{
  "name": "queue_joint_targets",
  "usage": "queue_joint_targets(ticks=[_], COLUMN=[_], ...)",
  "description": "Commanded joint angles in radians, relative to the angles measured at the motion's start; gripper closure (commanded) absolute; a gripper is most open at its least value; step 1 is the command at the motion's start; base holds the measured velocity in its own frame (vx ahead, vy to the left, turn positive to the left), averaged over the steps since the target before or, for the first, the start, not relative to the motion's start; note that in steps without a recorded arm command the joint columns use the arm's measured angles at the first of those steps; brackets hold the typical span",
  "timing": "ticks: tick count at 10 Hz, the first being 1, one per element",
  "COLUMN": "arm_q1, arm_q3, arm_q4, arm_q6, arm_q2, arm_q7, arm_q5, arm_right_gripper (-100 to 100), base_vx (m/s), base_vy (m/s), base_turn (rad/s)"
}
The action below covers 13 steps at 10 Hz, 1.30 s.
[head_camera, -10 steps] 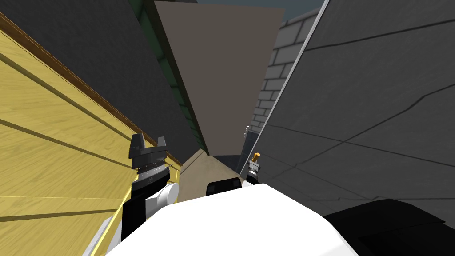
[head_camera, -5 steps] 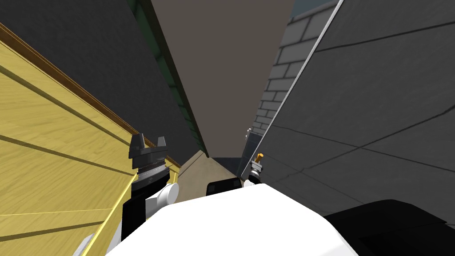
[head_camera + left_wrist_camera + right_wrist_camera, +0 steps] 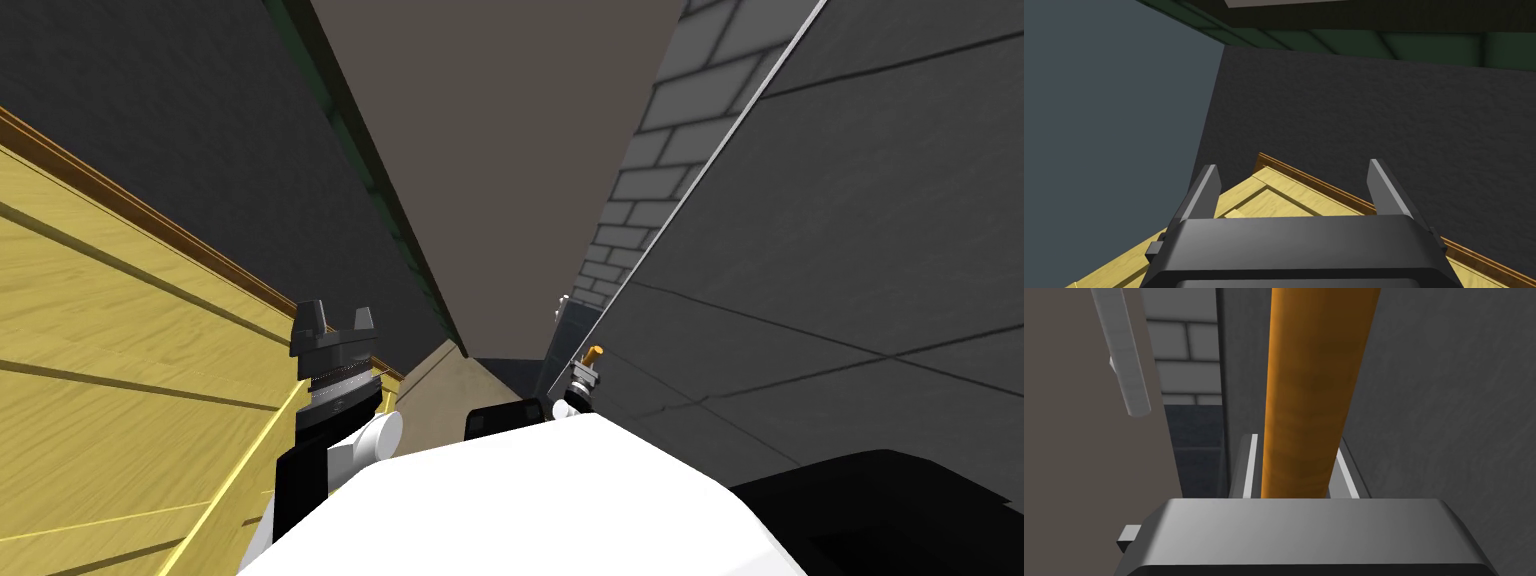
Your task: Push the door open
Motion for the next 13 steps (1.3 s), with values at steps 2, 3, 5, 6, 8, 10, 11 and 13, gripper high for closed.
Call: queue_joint_targets(ticks=[2,3,5,6,8,10,11,13], arm_q1=[-0.011,-0.014,-0.021,-0.024,-0.03,-0.037,-0.04,-0.046], arm_q3=[-0.044,-0.057,-0.084,-0.097,-0.124,-0.15,-0.162,-0.186], arm_q4=[0.021,0.024,0.028,0.03,0.035,0.039,0.041,0.045], arm_q6=[-0.029,-0.034,-0.044,-0.049,-0.06,-0.07,-0.075,-0.084], arm_q2=[-0.015,-0.015,-0.014,-0.012,-0.009,-0.003,0.0,0.007], arm_q7=[0.001,0.005,0.013,0.017,0.026,0.034,0.037,0.045], arm_q5=[-0.028,-0.038,-0.06,-0.07,-0.092,-0.113,-0.122,-0.142], arm_right_gripper=[100,100,100,100,100,100,100,100], base_vx=[0.091,0.094,0.102,0.092,0.092,0.1,0.097,0.092], base_vy=[-0.068,-0.06,-0.072,-0.098,-0.086,-0.076,-0.08,-0.066], base_turn=[0.047,0.04,0.037,0.039,0.048,0.023,0.037,0.042])
